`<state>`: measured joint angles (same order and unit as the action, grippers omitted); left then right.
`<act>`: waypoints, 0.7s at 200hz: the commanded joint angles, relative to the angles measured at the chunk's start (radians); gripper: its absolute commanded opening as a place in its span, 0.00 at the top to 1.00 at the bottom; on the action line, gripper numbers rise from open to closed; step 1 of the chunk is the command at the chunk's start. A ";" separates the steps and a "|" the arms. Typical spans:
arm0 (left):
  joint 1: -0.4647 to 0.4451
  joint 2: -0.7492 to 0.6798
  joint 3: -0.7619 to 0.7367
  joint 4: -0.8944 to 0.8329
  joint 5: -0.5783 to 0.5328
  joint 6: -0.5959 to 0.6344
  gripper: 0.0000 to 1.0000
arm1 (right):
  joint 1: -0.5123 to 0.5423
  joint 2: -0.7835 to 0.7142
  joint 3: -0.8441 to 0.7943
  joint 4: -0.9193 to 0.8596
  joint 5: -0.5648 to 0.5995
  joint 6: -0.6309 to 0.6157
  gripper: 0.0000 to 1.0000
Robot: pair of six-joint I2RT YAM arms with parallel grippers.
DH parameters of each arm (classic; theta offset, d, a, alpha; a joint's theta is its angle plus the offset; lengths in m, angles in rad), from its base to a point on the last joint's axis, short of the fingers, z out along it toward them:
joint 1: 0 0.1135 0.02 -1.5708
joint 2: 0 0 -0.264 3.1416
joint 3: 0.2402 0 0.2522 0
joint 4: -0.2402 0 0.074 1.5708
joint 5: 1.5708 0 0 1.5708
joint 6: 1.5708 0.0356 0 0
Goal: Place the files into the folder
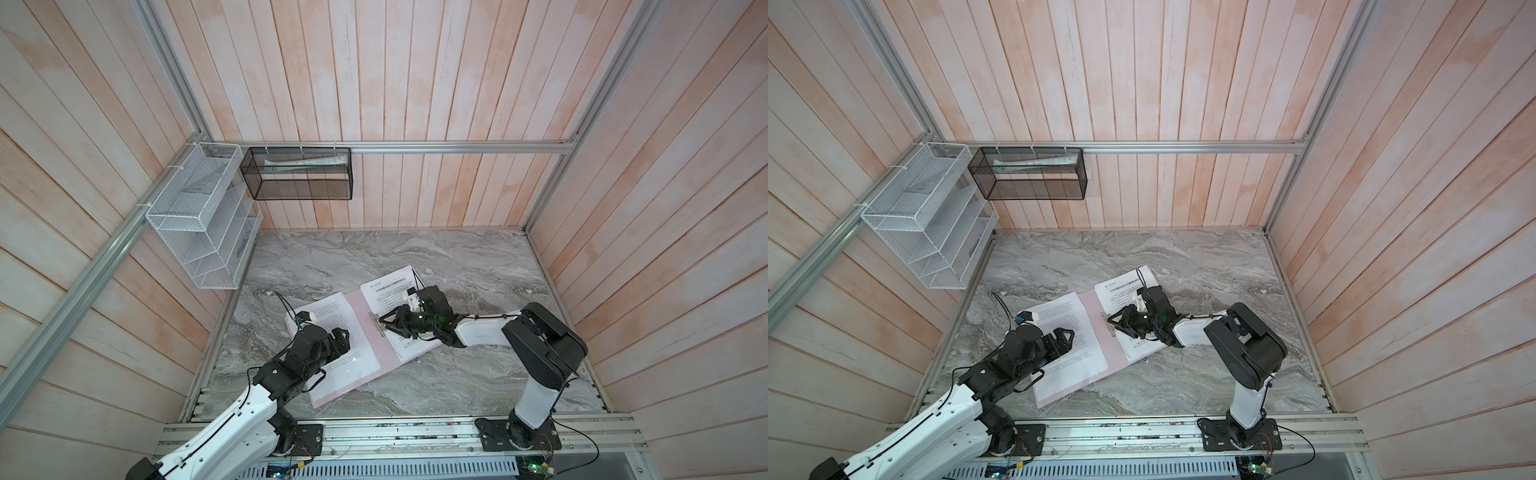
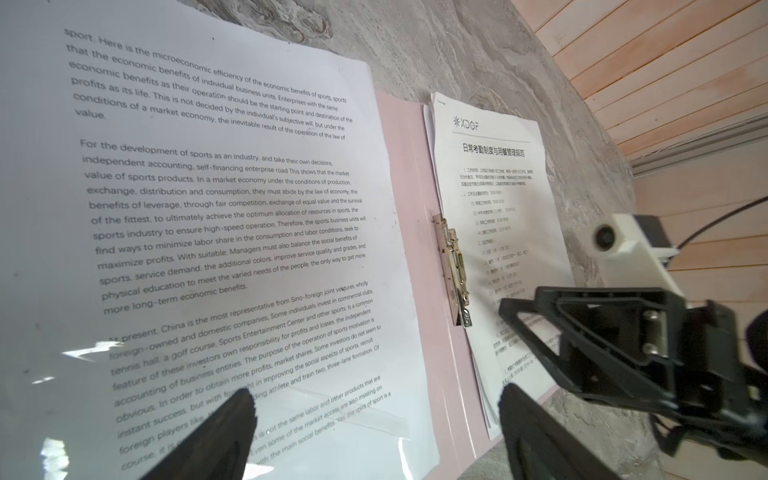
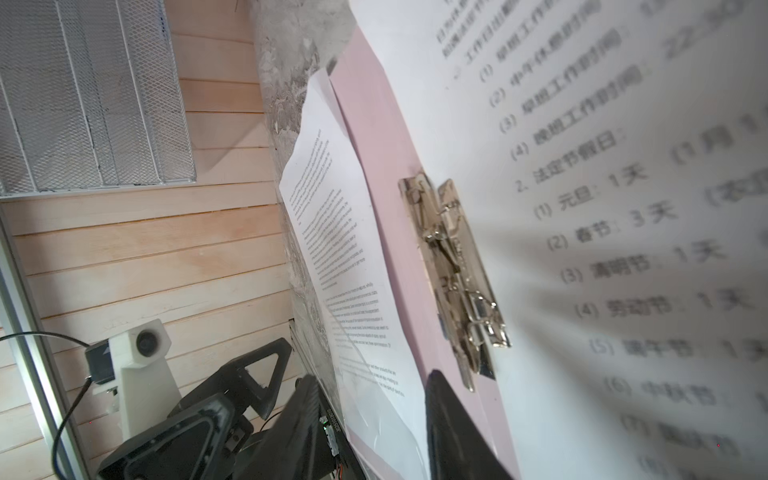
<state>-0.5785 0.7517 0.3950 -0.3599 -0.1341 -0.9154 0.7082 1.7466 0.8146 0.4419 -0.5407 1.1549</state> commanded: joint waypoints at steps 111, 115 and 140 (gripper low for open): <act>0.277 0.150 0.088 -0.191 -0.100 0.021 0.04 | -0.201 -0.116 0.215 -0.523 0.417 -0.606 0.52; 0.280 0.160 0.092 -0.200 -0.111 0.016 0.04 | -0.215 -0.110 0.216 -0.522 0.419 -0.613 0.52; 0.310 0.175 0.094 -0.219 -0.140 0.014 0.03 | -0.294 -0.081 0.204 -0.473 0.419 -0.624 0.52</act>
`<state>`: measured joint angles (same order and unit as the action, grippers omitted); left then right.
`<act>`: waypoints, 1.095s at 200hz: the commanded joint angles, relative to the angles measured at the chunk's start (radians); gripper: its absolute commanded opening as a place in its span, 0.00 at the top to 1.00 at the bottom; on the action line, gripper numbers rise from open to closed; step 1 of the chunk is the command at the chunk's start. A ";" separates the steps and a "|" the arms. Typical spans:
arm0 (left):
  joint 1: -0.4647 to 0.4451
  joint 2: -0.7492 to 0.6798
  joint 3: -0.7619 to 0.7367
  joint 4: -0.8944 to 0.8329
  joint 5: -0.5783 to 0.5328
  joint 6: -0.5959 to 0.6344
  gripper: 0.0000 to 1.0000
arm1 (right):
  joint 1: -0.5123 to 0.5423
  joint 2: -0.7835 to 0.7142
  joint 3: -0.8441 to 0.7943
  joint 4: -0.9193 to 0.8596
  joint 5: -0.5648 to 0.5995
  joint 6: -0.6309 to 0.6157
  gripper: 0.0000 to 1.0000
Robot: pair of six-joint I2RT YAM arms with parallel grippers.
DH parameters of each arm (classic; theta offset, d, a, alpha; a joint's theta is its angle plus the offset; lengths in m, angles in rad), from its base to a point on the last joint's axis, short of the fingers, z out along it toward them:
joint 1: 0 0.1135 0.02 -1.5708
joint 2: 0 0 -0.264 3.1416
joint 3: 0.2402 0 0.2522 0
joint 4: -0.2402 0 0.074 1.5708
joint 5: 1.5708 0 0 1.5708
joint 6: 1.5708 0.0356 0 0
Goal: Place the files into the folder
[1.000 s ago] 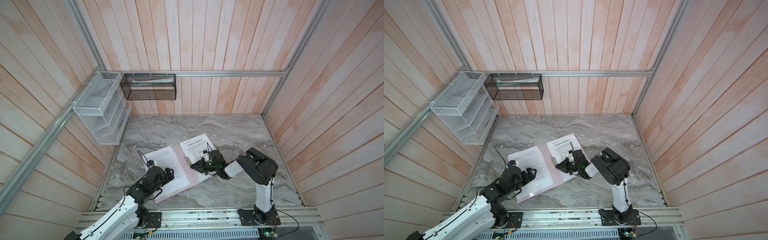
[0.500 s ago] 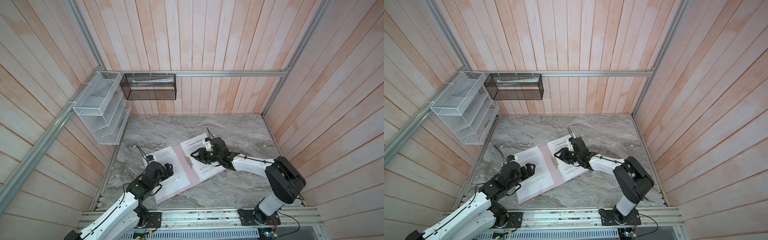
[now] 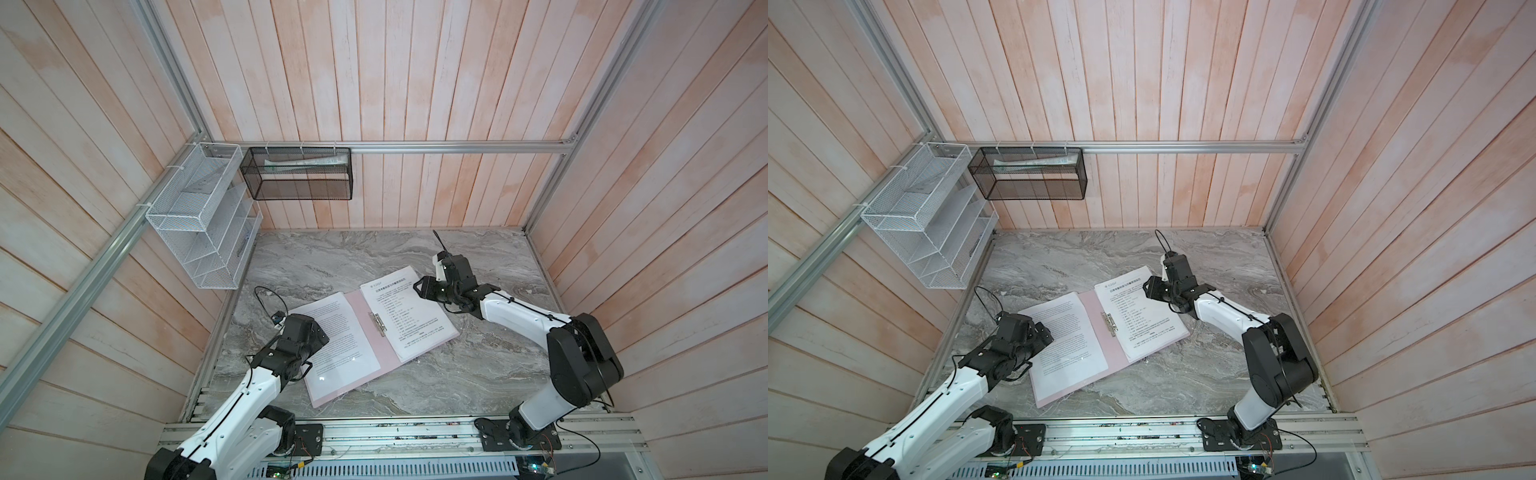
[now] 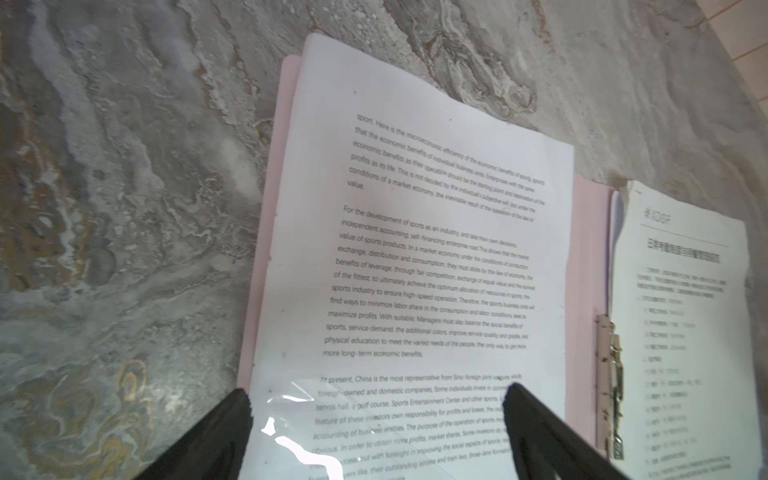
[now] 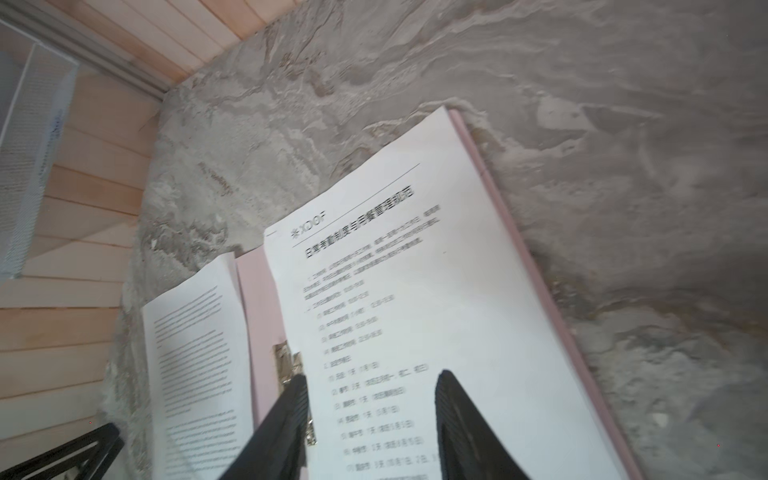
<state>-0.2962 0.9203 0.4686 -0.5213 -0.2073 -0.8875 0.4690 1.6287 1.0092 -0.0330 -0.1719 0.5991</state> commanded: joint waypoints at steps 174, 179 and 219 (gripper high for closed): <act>0.125 -0.101 -0.186 0.123 0.238 0.043 0.00 | -0.362 0.237 -0.072 0.275 -0.382 0.027 0.61; 0.126 -0.106 -0.186 0.123 0.241 0.044 0.00 | -0.362 0.238 -0.074 0.274 -0.384 0.027 0.62; 0.126 -0.132 -0.201 0.146 0.268 0.042 0.00 | -0.362 0.269 -0.098 0.301 -0.426 0.041 0.63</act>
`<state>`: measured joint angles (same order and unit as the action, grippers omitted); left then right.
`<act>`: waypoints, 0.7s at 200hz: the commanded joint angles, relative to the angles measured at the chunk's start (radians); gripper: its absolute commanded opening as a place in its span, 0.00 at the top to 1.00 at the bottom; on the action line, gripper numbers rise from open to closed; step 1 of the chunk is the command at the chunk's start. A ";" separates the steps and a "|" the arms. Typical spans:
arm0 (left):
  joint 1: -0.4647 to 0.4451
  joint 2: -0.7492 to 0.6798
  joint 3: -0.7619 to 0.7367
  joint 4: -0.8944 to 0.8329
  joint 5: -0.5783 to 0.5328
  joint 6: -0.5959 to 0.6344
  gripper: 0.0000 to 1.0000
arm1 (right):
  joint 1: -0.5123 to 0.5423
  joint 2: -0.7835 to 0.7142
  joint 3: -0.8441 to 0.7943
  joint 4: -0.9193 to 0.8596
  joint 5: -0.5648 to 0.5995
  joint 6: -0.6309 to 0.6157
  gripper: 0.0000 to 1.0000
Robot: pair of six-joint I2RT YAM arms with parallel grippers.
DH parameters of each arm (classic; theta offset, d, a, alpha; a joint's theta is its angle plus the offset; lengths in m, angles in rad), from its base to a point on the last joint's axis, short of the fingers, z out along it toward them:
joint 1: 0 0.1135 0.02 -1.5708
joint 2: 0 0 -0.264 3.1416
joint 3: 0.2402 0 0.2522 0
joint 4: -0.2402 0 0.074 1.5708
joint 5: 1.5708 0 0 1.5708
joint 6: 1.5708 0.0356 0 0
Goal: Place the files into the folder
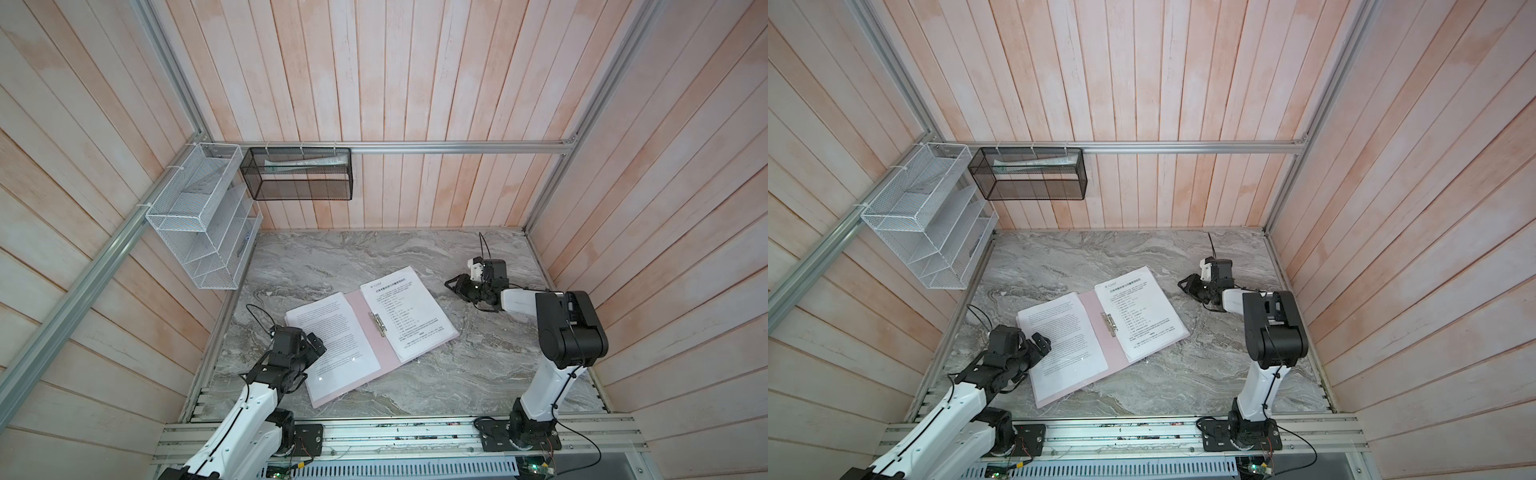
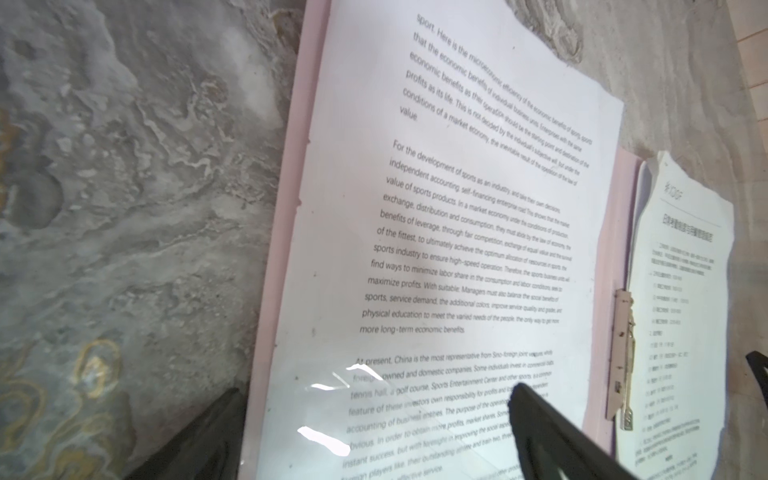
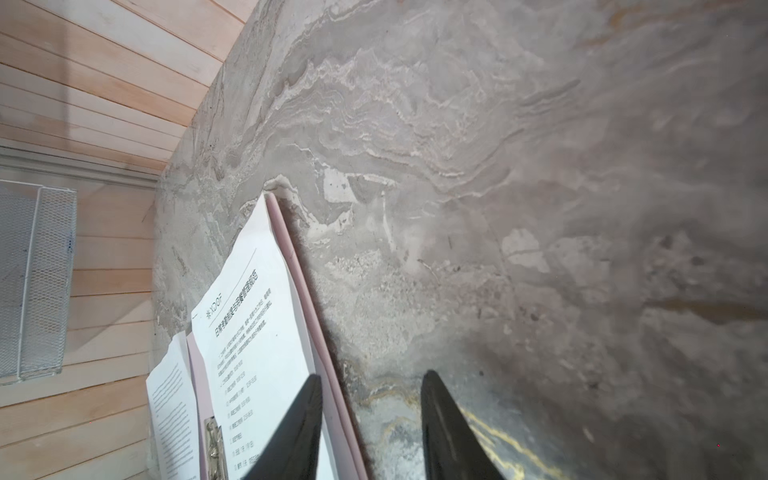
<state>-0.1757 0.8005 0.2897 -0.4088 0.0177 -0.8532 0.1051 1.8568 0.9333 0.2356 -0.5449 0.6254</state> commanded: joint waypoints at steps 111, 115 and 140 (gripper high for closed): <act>0.006 -0.205 -0.060 0.239 0.200 -0.021 0.02 | 0.002 0.062 -0.175 0.146 -0.167 0.102 0.67; 0.007 -0.205 -0.058 0.249 0.204 -0.021 0.02 | 0.001 0.057 -0.183 0.145 -0.170 0.104 0.67; 0.008 -0.202 -0.026 0.297 0.225 -0.026 0.02 | 0.002 0.011 -0.228 0.149 -0.183 0.118 0.67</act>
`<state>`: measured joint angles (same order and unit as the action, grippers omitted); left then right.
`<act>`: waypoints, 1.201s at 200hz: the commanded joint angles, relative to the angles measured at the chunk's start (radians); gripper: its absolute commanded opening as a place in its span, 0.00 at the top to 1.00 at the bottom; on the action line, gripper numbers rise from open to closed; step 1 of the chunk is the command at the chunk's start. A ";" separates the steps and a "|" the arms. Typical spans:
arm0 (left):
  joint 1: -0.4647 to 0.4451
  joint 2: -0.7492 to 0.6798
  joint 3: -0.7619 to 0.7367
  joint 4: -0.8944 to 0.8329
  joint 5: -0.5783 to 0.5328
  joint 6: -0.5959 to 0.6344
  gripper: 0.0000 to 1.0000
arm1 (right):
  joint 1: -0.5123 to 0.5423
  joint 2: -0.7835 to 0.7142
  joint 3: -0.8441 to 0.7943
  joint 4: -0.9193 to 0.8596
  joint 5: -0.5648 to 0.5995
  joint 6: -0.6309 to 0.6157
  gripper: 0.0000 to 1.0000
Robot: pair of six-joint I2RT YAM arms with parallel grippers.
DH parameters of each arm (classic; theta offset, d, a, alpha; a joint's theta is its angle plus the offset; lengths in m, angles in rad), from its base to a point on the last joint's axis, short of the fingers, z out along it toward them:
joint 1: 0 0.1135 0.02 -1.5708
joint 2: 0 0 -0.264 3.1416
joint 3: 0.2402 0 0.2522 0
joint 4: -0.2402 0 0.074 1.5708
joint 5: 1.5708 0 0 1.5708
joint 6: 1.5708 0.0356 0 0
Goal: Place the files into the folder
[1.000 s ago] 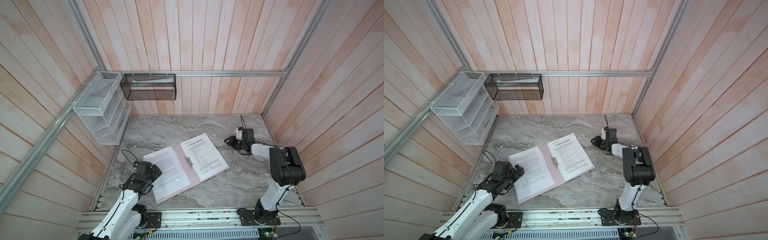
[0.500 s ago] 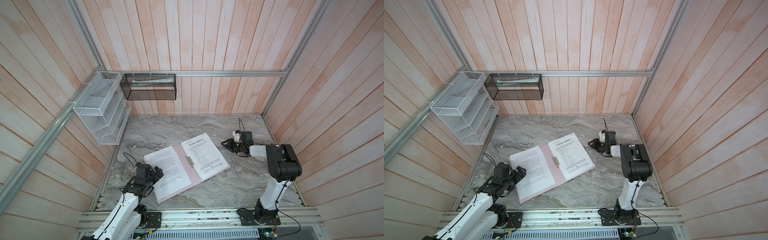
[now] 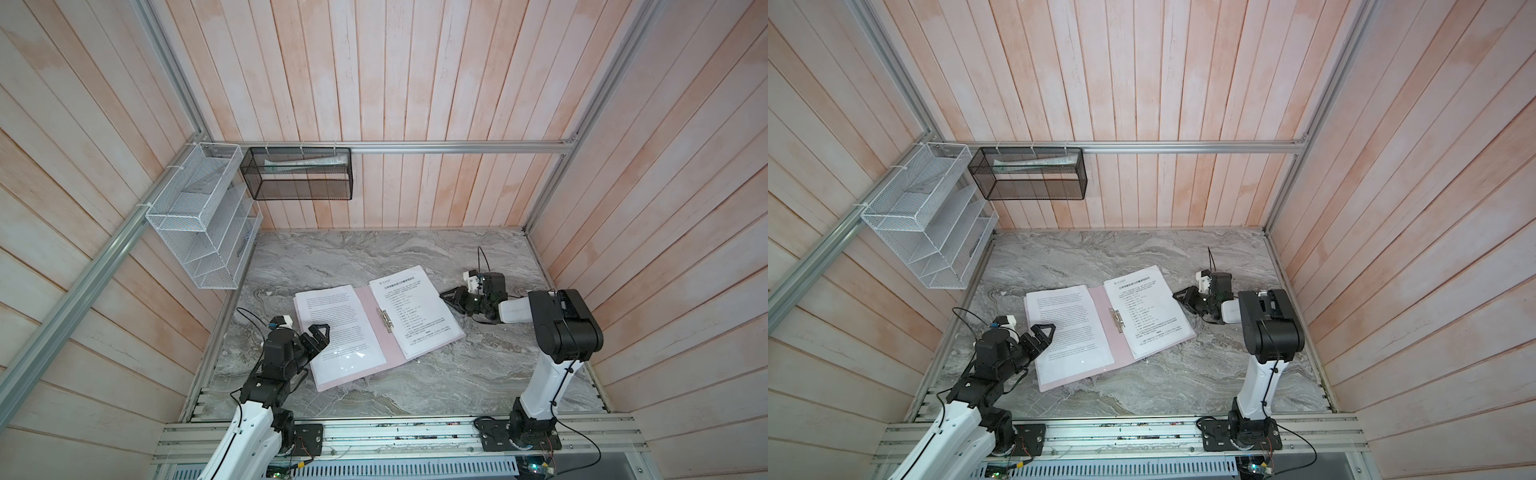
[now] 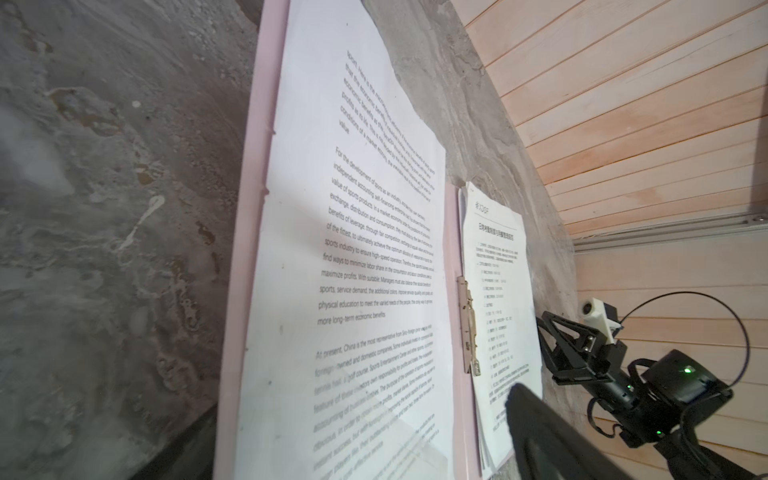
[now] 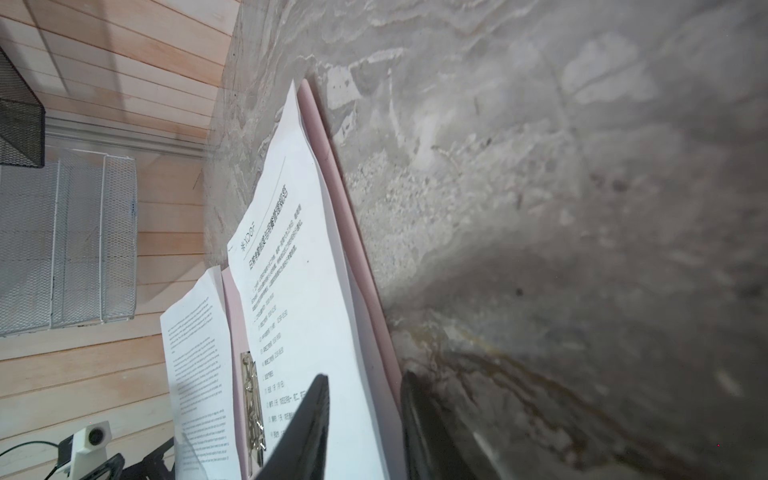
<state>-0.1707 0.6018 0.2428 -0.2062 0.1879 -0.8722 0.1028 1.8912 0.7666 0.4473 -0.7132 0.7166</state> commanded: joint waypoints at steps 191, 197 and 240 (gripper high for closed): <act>0.003 0.061 0.316 0.156 0.312 -0.089 0.02 | 0.164 -0.146 -0.167 -0.042 0.061 0.103 0.69; 0.002 0.077 0.326 0.163 0.323 -0.090 0.02 | 0.173 -0.142 -0.166 -0.041 0.068 0.107 0.69; -0.004 0.130 0.336 0.229 0.337 -0.100 0.02 | 0.222 -0.126 -0.174 0.004 0.070 0.164 0.69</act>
<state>-0.1703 0.7223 0.5583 -0.0467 0.4953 -0.9592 0.2962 1.7557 0.6193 0.4370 -0.6693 0.8387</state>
